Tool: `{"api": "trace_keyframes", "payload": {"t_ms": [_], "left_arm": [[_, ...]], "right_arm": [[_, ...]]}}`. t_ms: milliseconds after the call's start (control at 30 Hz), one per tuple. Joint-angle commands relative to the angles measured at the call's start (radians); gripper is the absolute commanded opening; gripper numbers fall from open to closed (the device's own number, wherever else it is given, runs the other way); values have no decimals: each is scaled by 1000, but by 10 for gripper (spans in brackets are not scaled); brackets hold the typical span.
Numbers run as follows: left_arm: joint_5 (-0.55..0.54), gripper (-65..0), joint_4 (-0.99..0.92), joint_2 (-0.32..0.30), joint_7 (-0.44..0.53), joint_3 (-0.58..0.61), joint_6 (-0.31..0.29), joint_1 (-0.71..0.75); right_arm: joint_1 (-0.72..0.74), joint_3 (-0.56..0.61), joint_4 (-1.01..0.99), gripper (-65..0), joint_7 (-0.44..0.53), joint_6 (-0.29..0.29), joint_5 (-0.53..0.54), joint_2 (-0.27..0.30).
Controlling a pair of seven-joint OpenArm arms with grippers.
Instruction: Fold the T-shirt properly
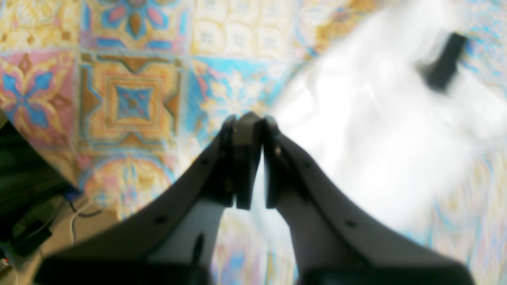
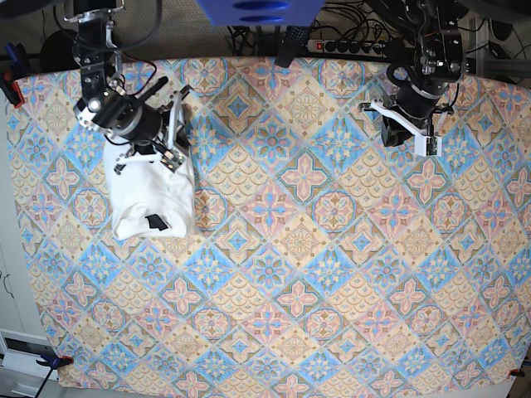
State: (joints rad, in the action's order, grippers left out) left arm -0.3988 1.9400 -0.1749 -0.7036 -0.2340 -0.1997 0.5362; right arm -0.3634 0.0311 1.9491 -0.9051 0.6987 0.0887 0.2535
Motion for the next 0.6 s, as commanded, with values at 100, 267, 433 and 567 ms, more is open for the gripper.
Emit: {"api": "trace_keyframes", "payload": {"t_ms": [100,267,433,567], "left_arm": [[-4,-602,95,-41,22,-25,-1,84],[-7,-602,120,-102,23,-25,-1,195],[-7,-629,135,-140,49,-26,-1,327],[-2,-636,131,-137,226,-26,-1,493]], "right_arm": [[-141,-127,11,-609,-10,-1,-10,14],[-259,-260,14,-650,-4,-1,-10,14],[-374,-326,14,-650,-1,-1,-10,11],[-460,-365,9,-650,-1,-1,-10,0]]}}
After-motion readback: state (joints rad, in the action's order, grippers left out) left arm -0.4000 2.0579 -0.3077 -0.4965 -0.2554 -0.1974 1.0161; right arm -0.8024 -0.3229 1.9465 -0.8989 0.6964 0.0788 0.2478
